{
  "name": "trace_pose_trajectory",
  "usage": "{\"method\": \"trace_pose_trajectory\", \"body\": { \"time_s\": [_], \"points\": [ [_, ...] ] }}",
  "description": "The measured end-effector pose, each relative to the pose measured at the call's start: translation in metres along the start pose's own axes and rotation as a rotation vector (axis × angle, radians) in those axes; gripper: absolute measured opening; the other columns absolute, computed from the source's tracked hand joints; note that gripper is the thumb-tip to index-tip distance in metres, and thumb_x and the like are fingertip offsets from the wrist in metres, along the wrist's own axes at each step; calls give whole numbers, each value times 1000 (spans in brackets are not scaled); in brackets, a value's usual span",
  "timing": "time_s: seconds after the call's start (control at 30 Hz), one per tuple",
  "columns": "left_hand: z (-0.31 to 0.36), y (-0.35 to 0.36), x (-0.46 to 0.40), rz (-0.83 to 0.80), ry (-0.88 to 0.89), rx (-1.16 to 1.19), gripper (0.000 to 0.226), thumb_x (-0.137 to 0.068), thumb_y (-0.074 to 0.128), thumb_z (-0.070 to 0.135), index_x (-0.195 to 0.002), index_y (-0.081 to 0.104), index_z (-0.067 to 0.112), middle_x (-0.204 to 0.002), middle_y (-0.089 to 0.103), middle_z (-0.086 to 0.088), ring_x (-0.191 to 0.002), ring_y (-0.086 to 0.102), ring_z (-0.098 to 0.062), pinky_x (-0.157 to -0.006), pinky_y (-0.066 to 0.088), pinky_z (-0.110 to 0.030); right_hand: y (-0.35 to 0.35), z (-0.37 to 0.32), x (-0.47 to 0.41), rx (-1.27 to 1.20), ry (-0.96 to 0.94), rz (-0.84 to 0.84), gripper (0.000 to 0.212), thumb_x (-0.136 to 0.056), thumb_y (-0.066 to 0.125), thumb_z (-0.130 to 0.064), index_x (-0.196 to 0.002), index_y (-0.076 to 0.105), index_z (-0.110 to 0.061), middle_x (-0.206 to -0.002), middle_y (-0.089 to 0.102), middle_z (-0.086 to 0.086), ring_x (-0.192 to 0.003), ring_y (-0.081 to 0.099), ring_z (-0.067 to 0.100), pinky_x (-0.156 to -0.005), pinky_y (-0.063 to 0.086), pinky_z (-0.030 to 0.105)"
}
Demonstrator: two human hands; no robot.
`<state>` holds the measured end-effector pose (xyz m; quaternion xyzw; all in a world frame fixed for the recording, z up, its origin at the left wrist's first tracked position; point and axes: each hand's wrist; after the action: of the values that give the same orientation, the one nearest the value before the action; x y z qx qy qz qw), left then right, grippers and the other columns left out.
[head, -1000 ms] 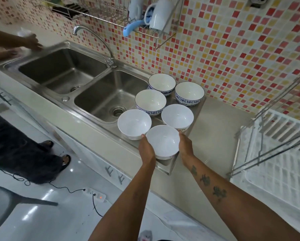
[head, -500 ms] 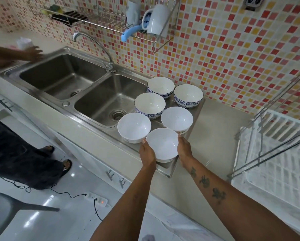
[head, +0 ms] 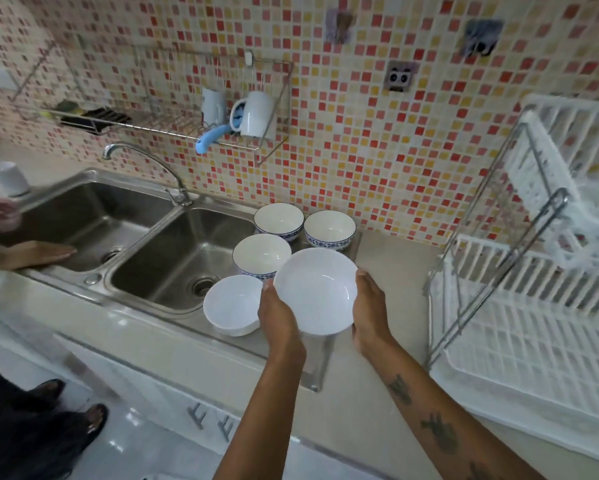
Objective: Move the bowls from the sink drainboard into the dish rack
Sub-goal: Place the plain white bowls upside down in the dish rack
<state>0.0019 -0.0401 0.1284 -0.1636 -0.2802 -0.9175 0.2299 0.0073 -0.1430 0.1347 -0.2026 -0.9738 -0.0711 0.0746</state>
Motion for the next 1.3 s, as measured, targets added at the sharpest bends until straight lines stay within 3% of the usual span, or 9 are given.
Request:
{"method": "trace_pose_trajectory", "body": {
  "time_s": [0.17, 0.23, 0.33, 0.5, 0.7, 0.9, 1.0, 1.13, 1.3],
  "points": [
    [65, 47, 62, -152, 49, 42, 46, -77, 65, 61, -119, 60, 44, -112, 72, 2, -105, 68, -23, -87, 58, -49, -27, -92, 36, -160, -290, 7, 28, -102, 33, -33, -100, 60, -42, -107, 63, -19, -106, 56, 10, -97, 46, 39],
    [86, 68, 92, -355, 41, 48, 18, -91, 57, 49, -101, 71, 42, -98, 77, 6, -97, 70, -21, -84, 60, -45, -47, -127, 51, -179, -441, 22, 34, -102, 34, -32, -93, 63, -48, -97, 65, -33, -103, 57, -3, -97, 46, 32],
    [107, 102, 131, -733, -27, 74, 33, -99, 42, 42, -99, 74, 35, -108, 77, 2, -108, 67, -29, -92, 55, -55, -87, -175, 78, -142, -686, 98, 35, -102, 36, -28, -90, 57, -53, -85, 62, -46, -91, 57, -21, -82, 48, 8],
    [110, 178, 179, -1349, -246, -82, 51, -99, 35, 49, -143, 52, 30, -150, 51, -10, -136, 46, -44, -109, 30, -71, -166, -235, 94, -14, -1081, 254, 34, -93, 36, -38, -103, 65, -53, -110, 67, -25, -108, 61, 1, -86, 51, 21],
    [92, 273, 233, -1566, -427, -480, 68, -85, 46, 64, -144, 51, 30, -150, 48, -18, -127, 49, -51, -95, 44, -61, -275, -291, 80, 73, -1290, 239, 39, -100, 31, -15, -117, 64, -30, -121, 66, -13, -117, 58, 14, -96, 49, 32],
    [52, 355, 265, -1577, -498, -514, 81, -81, 43, 82, -137, 56, 25, -133, 59, -20, -117, 57, -47, -92, 48, -62, -378, -329, 48, 270, -1128, 127, 43, -100, 26, -29, -125, 55, -49, -137, 54, -20, -130, 50, 8, -104, 45, 29],
    [24, 383, 271, -1436, -317, -516, 68, -84, 47, 75, -124, 61, 22, -124, 61, -20, -106, 62, -43, -81, 56, -55, -422, -335, 23, 417, -892, 188, 46, -103, 18, -36, -126, 56, -42, -129, 62, -12, -114, 59, 4, -104, 45, 35],
    [-20, 406, 274, -1236, 49, -683, 70, -83, 57, 68, -127, 60, 15, -105, 66, -14, -89, 65, -30, -78, 56, -41, -448, -341, -3, 500, -438, 242, 61, -101, 14, -44, -120, 61, -9, -105, 66, 11, -88, 62, 17, -98, 46, 40],
    [-70, 416, 261, -1089, 228, -835, 85, -71, 76, 60, -132, 56, 4, -130, 62, -10, -110, 61, -29, -79, 47, -35, -450, -333, -24, 621, -167, 218, 63, -95, 30, -58, -116, 61, -7, -97, 67, 10, -87, 63, 26, -89, 53, 39]
  ]
}}
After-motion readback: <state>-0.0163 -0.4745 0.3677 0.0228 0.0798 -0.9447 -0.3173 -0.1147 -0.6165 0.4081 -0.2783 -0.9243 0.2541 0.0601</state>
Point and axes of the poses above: each hand's wrist, its own x-axis away from the middle knuckle, its own y-axis out of the palm, z = x × y
